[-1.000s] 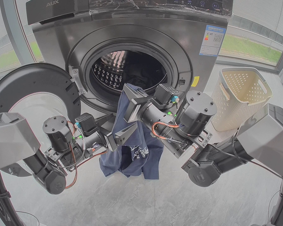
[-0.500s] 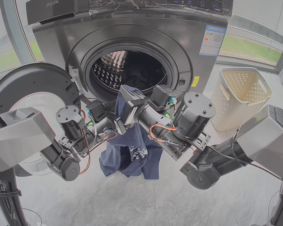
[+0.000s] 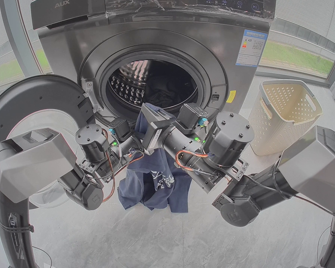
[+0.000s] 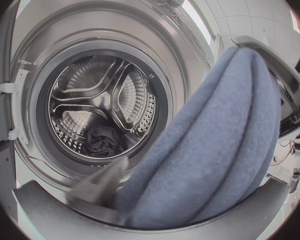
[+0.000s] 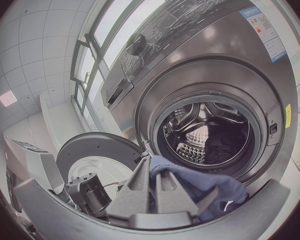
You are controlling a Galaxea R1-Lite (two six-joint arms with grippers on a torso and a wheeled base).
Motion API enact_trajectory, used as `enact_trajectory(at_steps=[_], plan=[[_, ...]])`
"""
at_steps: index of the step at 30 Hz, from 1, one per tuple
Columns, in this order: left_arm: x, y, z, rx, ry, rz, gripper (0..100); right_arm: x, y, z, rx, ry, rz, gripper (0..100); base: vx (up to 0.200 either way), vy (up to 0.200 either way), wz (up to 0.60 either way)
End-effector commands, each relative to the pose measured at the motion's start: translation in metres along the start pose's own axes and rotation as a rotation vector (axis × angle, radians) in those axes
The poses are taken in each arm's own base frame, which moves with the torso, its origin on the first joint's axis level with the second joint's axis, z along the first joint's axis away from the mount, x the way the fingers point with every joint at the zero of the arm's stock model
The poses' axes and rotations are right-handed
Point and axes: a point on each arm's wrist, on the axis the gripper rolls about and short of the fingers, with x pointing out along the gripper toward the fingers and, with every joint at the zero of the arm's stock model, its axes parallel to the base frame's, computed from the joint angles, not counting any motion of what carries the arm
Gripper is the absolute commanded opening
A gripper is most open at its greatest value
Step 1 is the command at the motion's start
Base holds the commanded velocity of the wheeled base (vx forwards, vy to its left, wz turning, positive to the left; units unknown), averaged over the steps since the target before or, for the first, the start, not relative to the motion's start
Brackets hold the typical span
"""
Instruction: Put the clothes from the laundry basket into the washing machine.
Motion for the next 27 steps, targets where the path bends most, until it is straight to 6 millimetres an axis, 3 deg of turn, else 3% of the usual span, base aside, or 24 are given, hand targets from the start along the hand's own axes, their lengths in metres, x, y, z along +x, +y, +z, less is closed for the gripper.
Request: enact_trajectory(at_steps=[1, 5, 6, 12, 15, 18, 22, 23, 26, 27], plan=[[0.002, -0.001, 0.001, -0.002, -0.007, 0.005, 0, 0.0, 0.0, -0.003, 0.0, 0.005, 0.001, 0, 0.0, 0.0, 0.0], [0.0, -0.001, 0.001, -0.004, -0.007, 0.009, 0, -0.003, -0.001, -0.006, -0.001, 0.017, 0.0, 0, 0.0, 0.0, 0.0], [0.0, -0.002, 0.001, -0.004, -0.007, 0.009, 0, -0.004, -0.001, -0.007, -0.002, 0.023, -0.002, 100, 0.0, 0.0, 0.0], [-0.003, -0.002, 0.008, -0.001, -0.015, 0.013, 0, -0.01, -0.007, -0.007, 0.006, 0.042, -0.018, 100, 0.0, 0.0, 0.0], [-0.006, -0.001, 0.022, 0.006, -0.044, 0.031, 0, -0.036, -0.026, 0.003, -0.018, 0.103, -0.071, 100, 0.0, 0.0, 0.0], [-0.013, 0.002, 0.037, 0.015, -0.071, 0.044, 0, -0.059, -0.052, 0.001, -0.055, 0.175, -0.134, 100, 0.0, 0.0, 0.0], [-0.022, -0.003, 0.058, 0.02, -0.104, 0.037, 0, -0.076, -0.069, -0.003, -0.084, 0.24, -0.147, 100, 0.0, 0.0, 0.0], [-0.032, -0.009, 0.07, 0.018, -0.116, 0.03, 0, -0.084, -0.081, -0.008, -0.088, 0.28, -0.161, 100, 0.0, 0.0, 0.0], [-0.043, -0.016, 0.079, 0.01, -0.115, 0.02, 0, -0.086, -0.088, -0.01, -0.091, 0.286, -0.17, 100, 0.0, 0.0, 0.0], [-0.056, -0.023, 0.086, 0.008, -0.11, 0.008, 0, -0.085, -0.095, -0.013, -0.094, 0.291, -0.175, 100, 0.0, 0.0, 0.0]])
